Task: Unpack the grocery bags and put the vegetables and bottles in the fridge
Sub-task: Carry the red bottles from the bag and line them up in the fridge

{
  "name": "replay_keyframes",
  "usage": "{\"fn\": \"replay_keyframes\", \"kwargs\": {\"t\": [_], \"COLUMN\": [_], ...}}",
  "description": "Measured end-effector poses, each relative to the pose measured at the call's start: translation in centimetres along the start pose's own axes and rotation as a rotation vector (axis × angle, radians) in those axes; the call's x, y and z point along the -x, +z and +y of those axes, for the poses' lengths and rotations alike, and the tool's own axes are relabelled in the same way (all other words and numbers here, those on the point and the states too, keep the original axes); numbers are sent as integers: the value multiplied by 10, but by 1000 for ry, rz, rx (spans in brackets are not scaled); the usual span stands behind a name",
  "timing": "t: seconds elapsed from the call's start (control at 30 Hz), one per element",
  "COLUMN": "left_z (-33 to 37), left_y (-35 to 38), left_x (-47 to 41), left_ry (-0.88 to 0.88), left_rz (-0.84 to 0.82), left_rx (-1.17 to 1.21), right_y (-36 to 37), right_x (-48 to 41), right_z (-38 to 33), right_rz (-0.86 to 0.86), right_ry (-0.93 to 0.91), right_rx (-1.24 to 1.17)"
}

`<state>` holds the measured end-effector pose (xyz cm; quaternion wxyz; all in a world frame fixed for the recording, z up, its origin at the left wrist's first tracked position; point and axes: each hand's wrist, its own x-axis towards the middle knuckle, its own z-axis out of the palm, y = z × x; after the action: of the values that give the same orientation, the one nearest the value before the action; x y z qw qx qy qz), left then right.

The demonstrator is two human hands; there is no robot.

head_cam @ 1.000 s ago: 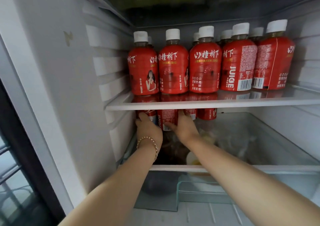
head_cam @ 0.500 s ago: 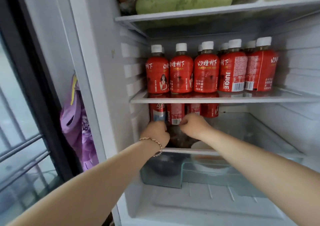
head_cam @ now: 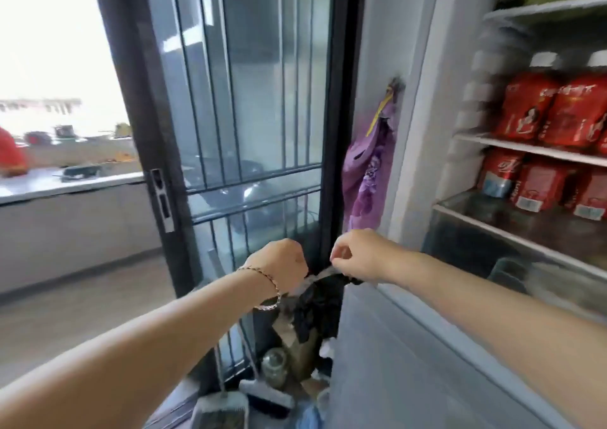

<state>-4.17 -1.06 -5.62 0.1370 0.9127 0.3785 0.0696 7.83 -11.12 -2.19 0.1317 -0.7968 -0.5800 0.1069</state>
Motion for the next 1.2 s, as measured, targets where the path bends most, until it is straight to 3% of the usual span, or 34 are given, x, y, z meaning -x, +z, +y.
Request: {"fn": "replay_keyframes", "kwargs": {"t": [0.27, 0.5, 0.83, 1.2], "left_z": [-193, -316, -359, -427], "left_y": [-35, -56, -53, -28], "left_x": [234, 515, 903, 1128], "left_ry": [-562, -1049, -1632, -2064], "left_rz": [195, 305, 359, 522], "left_rx": [14, 32, -33, 98], "right_y": [105, 221, 365, 493], "right_x": [38, 155, 400, 579], "right_z": [-247, -474, -734, -936], "right_rz": [-187, -276, -425, -657], "right_ry": [-585, -1041, -1554, -1870], "right_rx": [43, 212, 458, 371]}}
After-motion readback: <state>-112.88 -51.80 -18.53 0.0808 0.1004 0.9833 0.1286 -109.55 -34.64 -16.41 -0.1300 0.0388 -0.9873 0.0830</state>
